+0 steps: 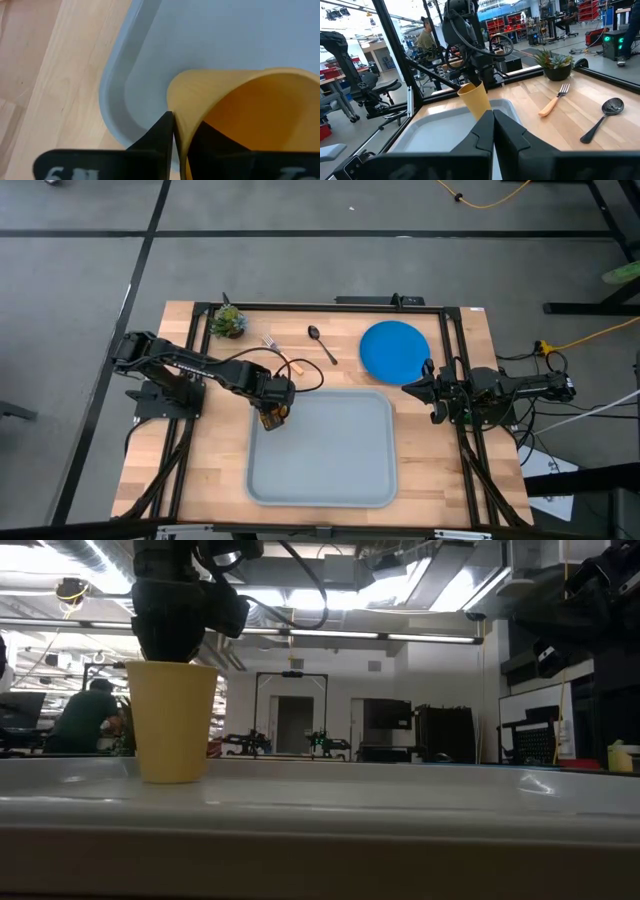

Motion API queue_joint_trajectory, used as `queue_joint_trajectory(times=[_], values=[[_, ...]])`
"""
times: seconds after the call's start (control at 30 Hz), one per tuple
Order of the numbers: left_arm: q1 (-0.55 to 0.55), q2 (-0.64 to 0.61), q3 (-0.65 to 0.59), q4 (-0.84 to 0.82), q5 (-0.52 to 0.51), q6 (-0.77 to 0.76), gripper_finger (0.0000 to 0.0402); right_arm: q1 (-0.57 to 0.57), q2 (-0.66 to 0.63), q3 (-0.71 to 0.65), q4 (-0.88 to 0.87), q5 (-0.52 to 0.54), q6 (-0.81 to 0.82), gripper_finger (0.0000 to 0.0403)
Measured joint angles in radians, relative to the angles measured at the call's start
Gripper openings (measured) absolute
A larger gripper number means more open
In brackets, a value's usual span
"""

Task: Pick and place plate/cup/fork/spoon on tray
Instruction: Put the yellow cup on the top left of the gray tray

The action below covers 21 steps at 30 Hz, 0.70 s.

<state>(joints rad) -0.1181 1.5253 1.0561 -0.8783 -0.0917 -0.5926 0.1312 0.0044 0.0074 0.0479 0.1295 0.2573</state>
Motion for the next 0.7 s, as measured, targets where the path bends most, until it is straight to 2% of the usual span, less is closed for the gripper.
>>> queue_joint_trajectory(times=[0.3, 0.7], values=[[0.000, 0.000, 0.000, -0.001, -0.003, 0.000, 0.0043, 0.000, 0.000, 0.000, 0.000, 0.000, 0.001, 0.0012], [0.000, 0.000, 0.001, -0.002, -0.013, -0.001, 0.0113, 0.000, 0.000, 0.000, 0.000, 0.000, 0.002, 0.0012]])
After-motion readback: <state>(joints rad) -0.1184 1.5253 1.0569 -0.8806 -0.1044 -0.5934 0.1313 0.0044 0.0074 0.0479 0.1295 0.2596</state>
